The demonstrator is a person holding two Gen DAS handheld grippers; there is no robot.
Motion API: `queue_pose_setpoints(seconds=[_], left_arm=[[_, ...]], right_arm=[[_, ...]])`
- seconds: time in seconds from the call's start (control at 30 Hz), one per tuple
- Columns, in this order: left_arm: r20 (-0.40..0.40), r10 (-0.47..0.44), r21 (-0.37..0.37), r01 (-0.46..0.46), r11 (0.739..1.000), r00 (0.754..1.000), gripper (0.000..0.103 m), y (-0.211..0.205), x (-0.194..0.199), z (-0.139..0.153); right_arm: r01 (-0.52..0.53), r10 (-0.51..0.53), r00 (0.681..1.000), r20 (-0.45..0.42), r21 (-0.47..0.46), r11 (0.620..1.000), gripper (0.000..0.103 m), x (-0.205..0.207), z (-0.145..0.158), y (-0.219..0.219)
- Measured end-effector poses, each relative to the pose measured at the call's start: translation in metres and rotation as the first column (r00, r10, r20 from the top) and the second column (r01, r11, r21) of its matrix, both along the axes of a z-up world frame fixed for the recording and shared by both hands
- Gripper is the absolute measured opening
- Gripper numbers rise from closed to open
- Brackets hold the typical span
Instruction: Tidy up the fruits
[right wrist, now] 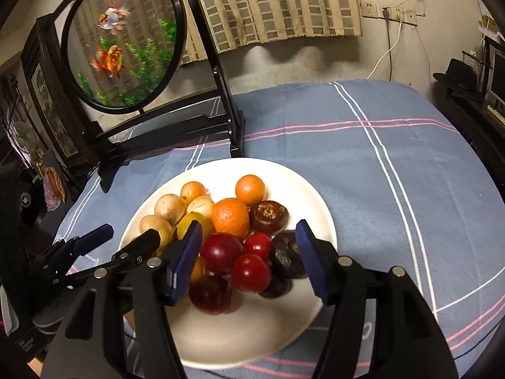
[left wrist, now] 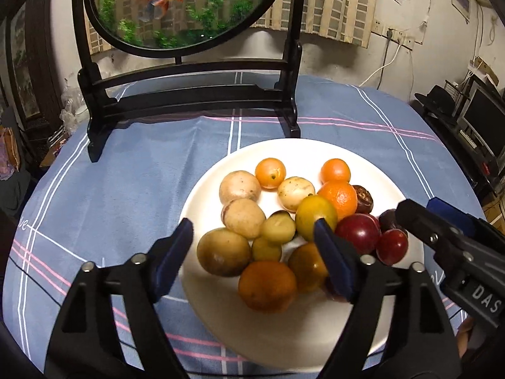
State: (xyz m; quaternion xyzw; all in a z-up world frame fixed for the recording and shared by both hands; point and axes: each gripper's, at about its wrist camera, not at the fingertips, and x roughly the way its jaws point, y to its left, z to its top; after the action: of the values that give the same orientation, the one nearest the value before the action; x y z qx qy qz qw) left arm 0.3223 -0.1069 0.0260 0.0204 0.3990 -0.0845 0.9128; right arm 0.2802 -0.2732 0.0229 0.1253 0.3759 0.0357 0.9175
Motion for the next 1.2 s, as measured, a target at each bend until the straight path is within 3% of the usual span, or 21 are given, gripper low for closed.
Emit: queue_pose_setpoints(seconds=[0.1, 0.5, 0.8, 1.2], left_arm=[[0.004, -0.002, 0.008, 0.002, 1.000, 1.000, 0.090, 0.000, -0.012, 0.003], [-0.008, -0.010, -0.005, 0.010, 1.000, 1.000, 0.098, 0.020, -0.068, 0.003], [-0.011, 0.022, 0.037, -0.022, 0.999, 1.000, 0.100, 0.042, -0.114, -0.011], [-0.036, -0.004, 0.040, 0.006, 0.999, 0.999, 0.101, 0.049, -0.138, -0.025]], right_arm=[[-0.010, 0.011, 1.000, 0.006, -0.022, 1.000, 0.063, -0.014, 0.002, 0.001], [0.006, -0.006, 1.000, 0.002, -0.096, 0.995, 0.066, -0.084, -0.001, 0.011], [0.022, -0.034, 0.995, -0.096, -0.129, 0.991, 0.066, -0.121, -0.032, 0.009], [0.011, -0.029, 0.991, -0.127, -0.140, 0.990, 0.067, -0.146, -0.045, 0.008]])
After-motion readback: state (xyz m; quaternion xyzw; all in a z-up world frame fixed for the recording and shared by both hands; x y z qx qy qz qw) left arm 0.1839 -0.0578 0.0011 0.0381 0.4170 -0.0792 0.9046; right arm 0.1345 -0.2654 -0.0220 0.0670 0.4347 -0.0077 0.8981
